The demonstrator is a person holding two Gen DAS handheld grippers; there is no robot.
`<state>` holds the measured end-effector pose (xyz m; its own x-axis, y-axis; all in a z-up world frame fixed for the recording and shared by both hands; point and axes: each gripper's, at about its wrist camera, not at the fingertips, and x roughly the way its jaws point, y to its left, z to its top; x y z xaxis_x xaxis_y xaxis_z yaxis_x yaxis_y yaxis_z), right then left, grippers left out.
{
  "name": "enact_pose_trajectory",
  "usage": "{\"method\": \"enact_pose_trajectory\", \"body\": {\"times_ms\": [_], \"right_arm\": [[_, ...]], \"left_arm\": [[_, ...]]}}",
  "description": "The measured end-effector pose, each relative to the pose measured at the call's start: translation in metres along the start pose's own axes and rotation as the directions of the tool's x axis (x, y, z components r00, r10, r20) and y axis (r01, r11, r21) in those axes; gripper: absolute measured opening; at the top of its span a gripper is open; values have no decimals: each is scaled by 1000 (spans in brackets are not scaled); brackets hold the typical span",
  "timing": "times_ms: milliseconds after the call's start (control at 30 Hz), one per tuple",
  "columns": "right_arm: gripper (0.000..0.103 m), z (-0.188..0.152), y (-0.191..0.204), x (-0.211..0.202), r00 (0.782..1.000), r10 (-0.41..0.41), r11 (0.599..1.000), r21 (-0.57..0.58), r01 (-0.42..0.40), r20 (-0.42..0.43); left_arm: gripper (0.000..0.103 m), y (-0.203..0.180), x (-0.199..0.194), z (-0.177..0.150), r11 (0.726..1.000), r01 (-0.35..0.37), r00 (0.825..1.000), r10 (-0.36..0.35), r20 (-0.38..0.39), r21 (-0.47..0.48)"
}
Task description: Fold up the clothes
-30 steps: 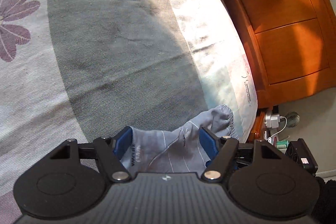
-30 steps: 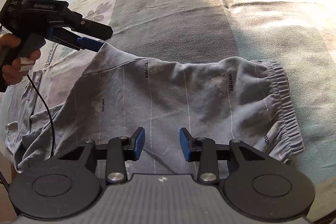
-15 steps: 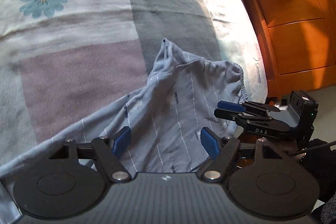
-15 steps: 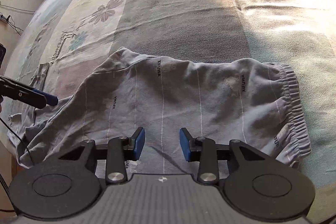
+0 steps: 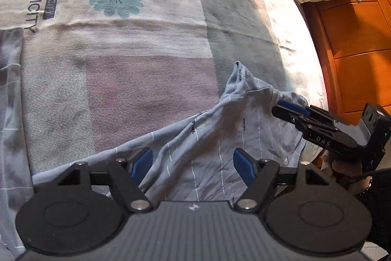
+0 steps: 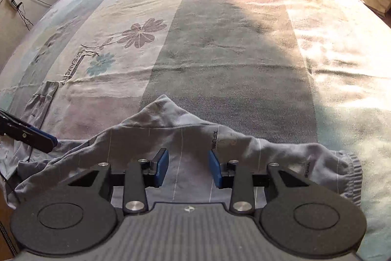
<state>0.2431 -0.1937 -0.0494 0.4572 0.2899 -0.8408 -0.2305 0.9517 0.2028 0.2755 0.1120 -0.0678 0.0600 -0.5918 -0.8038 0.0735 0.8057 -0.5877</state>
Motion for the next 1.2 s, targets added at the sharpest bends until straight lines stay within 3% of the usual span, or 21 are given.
{"method": "enact_pose_trajectory", "body": {"times_ms": [67, 167, 267, 400, 467, 567, 633, 900, 1067, 1200], "right_arm": [[41, 8, 6, 20, 1000, -14, 1000, -13, 14, 12], [42, 11, 11, 47, 998, -65, 997, -46, 64, -6], [42, 15, 21, 33, 997, -73, 995, -74, 72, 0], [42, 14, 42, 17, 1000, -30, 996, -85, 30, 8], [42, 13, 58, 27, 1000, -7, 995, -99, 8, 12], [45, 9, 76, 59, 999, -36, 989, -143, 32, -25], [51, 8, 79, 54, 999, -39, 987, -158, 38, -9], [51, -13, 67, 9, 995, -96, 981, -170, 93, -8], [52, -31, 54, 0, 989, -149, 984, -103, 147, -14], [52, -37, 59, 12, 994, -111, 986, -128, 109, -9]], "left_arm": [[73, -1, 2, -4, 1000, -12, 1000, 12, 1, 13], [73, -7, 0, -12, 994, -90, 996, 88, 26, 65], [73, -14, -8, -21, 976, -163, 986, 156, 60, 142], [73, -15, -16, -32, 965, -201, 979, 190, 79, 171], [73, -13, -17, -36, 965, -203, 978, 192, 85, 165], [73, -9, -19, -39, 963, -221, 974, 209, 90, 154], [73, -7, -24, -40, 959, -234, 970, 220, 100, 158], [73, -5, -33, -41, 965, -203, 976, 184, 120, 164], [73, -8, -23, -46, 958, -188, 978, 163, 126, 217], [73, -9, -25, -53, 953, -199, 974, 167, 151, 229]]}}
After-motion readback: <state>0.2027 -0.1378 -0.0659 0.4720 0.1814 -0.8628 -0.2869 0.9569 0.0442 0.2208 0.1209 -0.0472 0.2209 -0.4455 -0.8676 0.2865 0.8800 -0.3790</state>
